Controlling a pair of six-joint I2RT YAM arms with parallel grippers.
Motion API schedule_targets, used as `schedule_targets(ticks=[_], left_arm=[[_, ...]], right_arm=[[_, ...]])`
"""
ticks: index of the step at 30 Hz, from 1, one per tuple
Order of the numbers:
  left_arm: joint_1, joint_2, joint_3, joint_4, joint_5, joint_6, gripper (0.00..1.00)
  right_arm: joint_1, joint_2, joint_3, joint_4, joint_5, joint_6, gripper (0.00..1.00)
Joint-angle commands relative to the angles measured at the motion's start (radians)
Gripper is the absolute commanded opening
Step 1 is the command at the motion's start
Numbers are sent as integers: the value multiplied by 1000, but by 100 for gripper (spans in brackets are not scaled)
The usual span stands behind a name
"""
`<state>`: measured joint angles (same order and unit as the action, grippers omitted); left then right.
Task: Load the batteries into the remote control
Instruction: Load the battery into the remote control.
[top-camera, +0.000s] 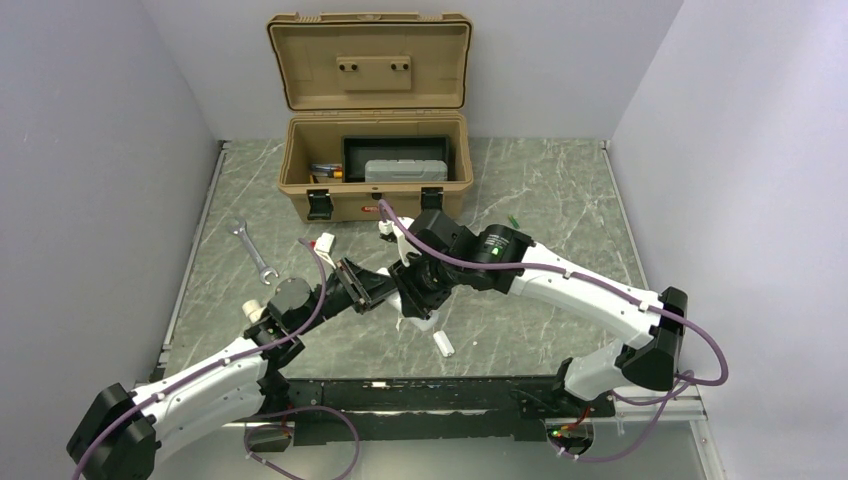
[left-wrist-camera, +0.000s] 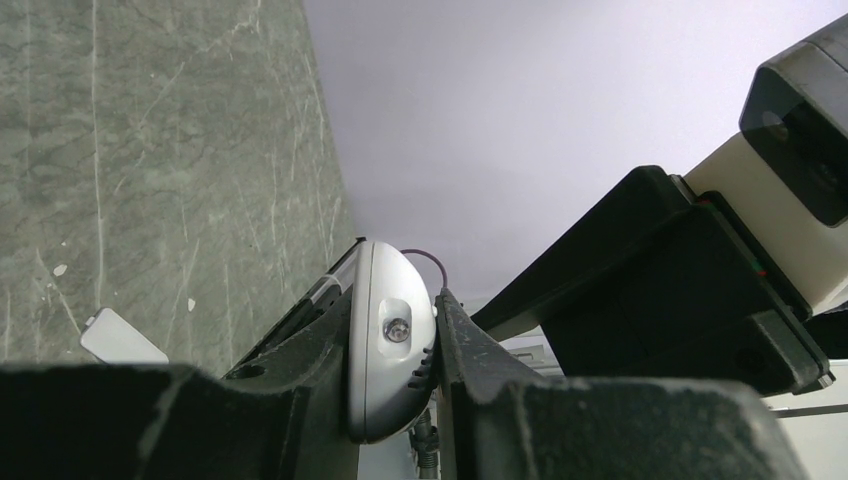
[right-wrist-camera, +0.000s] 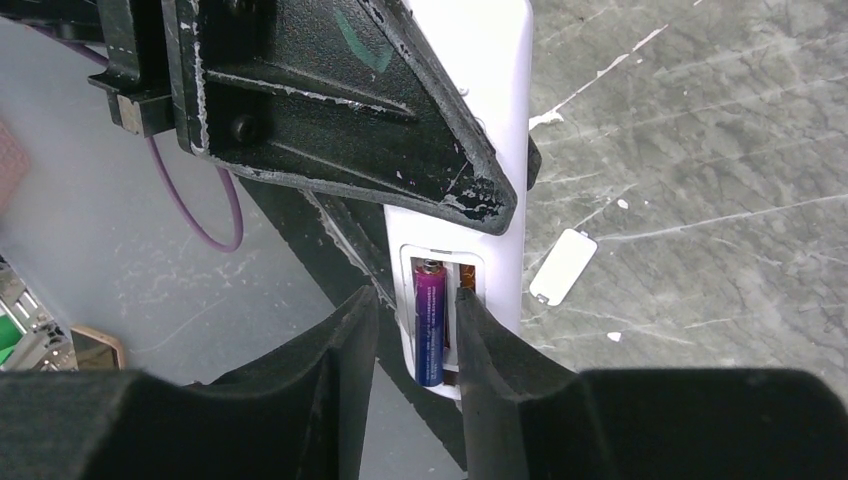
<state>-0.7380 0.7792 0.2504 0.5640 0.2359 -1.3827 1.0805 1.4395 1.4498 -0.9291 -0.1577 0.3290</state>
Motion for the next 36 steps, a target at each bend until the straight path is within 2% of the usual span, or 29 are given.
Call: schedule_targets(ticks=[1, 23, 27, 29, 36], left_arm=[[-13, -11, 21, 127, 5, -35, 0], [-16, -16, 8, 113, 9, -32, 0], [-16, -18, -12, 108, 24, -45, 0], [-15, -23, -19, 102, 39, -51, 0], [-16, -64, -23, 60, 109, -71, 0]], right_arm=[[1, -34, 29, 11, 52, -10, 38], [1, -106, 81, -21, 124, -40, 41], [1, -210, 4, 84, 121, -100, 45], [1, -293, -85, 222, 108, -139, 48], [1, -575, -371, 547, -131, -473, 50]])
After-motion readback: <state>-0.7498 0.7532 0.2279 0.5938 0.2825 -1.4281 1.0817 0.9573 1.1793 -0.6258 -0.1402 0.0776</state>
